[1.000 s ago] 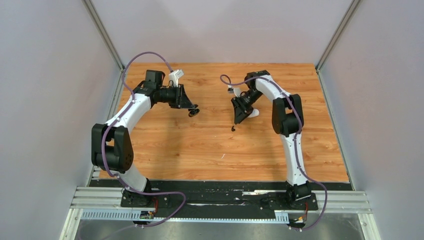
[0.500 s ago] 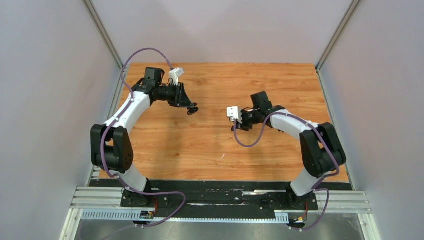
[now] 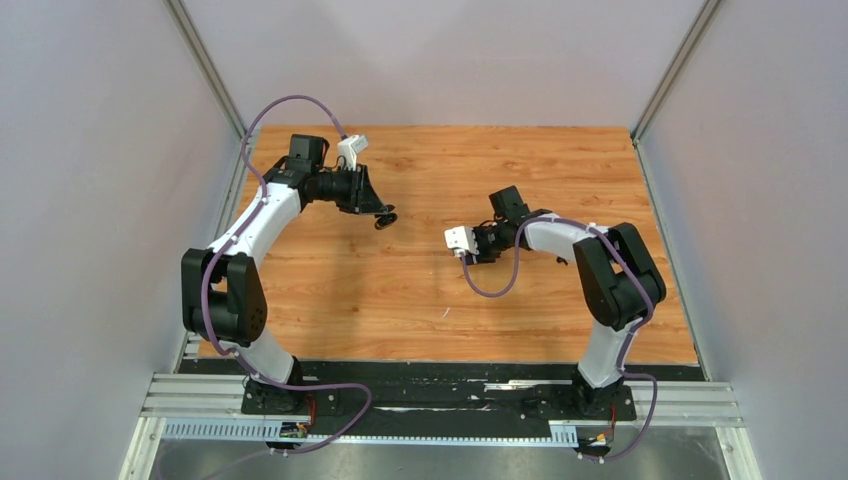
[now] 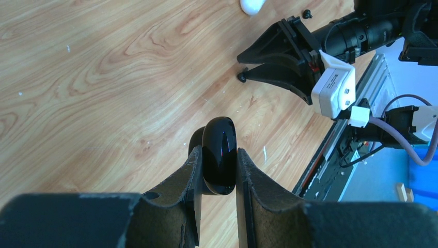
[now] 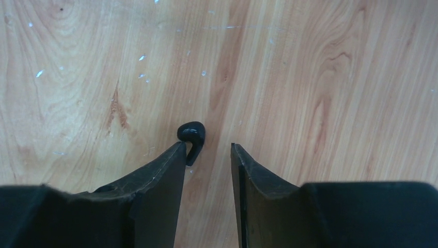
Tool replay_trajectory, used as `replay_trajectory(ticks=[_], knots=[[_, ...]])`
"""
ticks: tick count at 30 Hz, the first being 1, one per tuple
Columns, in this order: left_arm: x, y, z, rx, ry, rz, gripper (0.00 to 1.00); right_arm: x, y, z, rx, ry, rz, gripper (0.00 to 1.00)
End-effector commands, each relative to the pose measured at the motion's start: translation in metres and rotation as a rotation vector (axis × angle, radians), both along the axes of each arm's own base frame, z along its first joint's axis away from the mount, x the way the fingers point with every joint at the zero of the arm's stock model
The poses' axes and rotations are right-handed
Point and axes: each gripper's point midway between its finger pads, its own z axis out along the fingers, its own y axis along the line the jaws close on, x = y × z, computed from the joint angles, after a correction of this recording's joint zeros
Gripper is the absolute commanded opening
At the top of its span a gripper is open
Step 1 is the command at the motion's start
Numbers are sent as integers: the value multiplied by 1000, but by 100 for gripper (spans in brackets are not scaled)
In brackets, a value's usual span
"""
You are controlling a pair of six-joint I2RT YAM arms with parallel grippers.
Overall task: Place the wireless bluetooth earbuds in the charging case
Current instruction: Pick up the earbud from the center of the board.
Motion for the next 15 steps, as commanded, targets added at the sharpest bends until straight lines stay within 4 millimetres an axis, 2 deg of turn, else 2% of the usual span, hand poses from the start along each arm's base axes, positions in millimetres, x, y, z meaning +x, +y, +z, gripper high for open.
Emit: replay_trajectory(ticks=[1, 10, 15], knots=[[5, 1, 16, -11, -74, 1, 0, -4, 3, -6, -45, -15, 94, 40], [10, 0, 14, -18, -72, 8, 0, -1, 19, -14, -78, 59, 101, 39], [12, -1, 14, -22, -70, 6, 0, -12, 23, -21, -107, 164, 104, 40]])
